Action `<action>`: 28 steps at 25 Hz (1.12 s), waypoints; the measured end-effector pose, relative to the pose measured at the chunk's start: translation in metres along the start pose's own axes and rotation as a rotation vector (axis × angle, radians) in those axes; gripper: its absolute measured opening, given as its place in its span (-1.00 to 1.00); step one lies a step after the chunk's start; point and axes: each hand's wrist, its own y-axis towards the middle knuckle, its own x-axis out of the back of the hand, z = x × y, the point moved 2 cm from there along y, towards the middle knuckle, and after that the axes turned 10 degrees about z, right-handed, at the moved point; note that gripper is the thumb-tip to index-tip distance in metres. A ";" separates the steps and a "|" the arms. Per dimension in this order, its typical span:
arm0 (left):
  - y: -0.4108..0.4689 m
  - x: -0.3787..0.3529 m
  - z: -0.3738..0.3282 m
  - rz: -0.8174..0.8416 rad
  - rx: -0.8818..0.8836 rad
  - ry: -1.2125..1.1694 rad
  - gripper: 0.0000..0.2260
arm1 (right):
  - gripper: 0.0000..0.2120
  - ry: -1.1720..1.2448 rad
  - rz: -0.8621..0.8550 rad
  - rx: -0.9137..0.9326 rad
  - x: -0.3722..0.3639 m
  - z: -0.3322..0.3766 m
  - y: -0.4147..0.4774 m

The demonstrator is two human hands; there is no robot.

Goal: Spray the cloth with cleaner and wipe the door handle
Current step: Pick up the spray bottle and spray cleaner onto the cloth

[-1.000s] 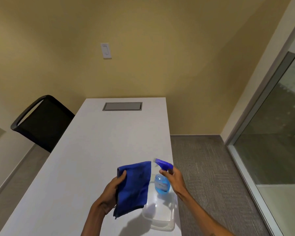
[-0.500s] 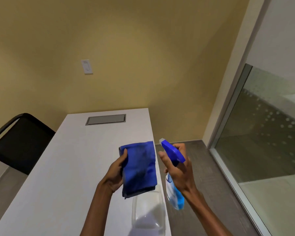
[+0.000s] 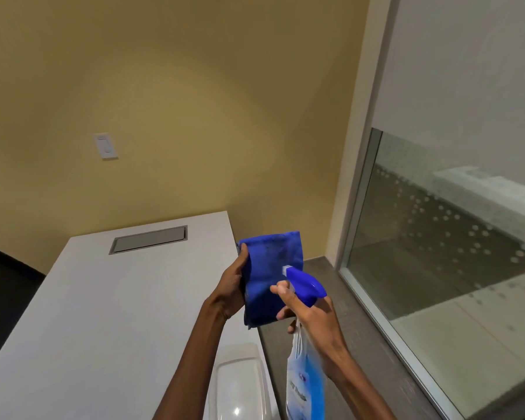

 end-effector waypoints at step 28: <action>0.031 -0.030 0.012 0.011 0.006 -0.019 -0.55 | -0.80 -0.104 -0.136 0.066 0.040 0.015 0.001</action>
